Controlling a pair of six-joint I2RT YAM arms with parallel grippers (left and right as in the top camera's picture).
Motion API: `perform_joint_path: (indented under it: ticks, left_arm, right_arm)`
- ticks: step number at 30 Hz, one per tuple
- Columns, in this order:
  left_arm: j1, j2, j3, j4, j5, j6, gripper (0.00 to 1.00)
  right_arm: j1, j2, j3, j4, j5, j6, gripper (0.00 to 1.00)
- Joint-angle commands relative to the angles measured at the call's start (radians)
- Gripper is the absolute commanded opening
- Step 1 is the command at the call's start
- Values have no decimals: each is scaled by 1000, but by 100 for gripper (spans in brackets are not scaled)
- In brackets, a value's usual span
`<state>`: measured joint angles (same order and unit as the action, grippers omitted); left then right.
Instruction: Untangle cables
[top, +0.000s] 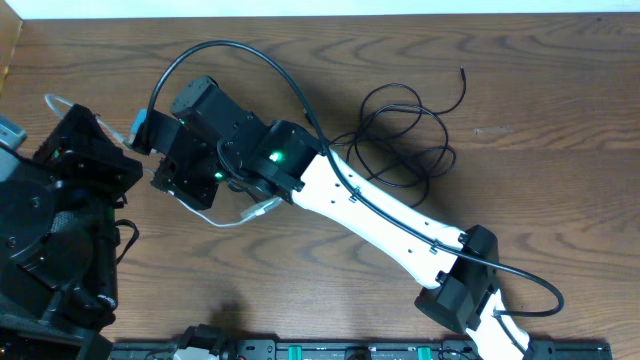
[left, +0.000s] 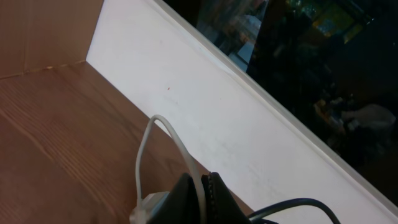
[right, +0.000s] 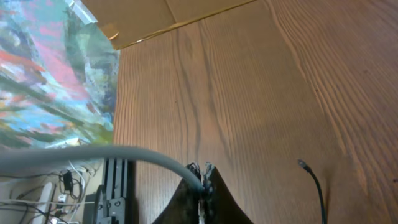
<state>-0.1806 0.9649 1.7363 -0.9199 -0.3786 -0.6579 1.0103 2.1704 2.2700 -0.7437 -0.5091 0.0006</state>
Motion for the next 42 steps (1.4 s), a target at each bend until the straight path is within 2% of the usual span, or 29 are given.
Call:
perform_joint_path:
  ticks: [1,3,8,19,25,31,34,36,38,40,42]
  left_arm:
    - [0,0,14,-16,-3,41,8]
    - [0,0,14,-46,-34,63,8]
    - [0,0,14,-151,-144,62,8]
    - [0,0,13,-206,-145,62,8]
    - [0,1,5,-249,-127,62,8]
    - [0,5,-22,-271,-126,62,8]
    - [0,18,-23,-289,-127,62,17]
    - [0,31,-23,-305,-127,62,40]
    - [0,47,-23,-325,-127,63,58]
    - [0,63,-23,-345,-127,63,75]
    - [0,85,-23,-367,-127,63,87]
  right_arm:
    - [-8,-9,7,12,-15,34,1]
    - [-19,-32,9,32,15,83,1]
    - [-79,-150,16,68,241,265,1]
    - [-180,-398,16,192,500,314,1]
    - [-179,-433,16,187,610,318,1]
    - [-178,-431,16,170,613,366,1]
    - [-179,-431,16,163,615,366,1]
    - [-178,-431,16,155,615,370,1]
    - [-178,-431,16,135,615,375,1]
    - [-179,-428,16,103,615,381,1]
    - [-179,-423,16,65,615,381,1]
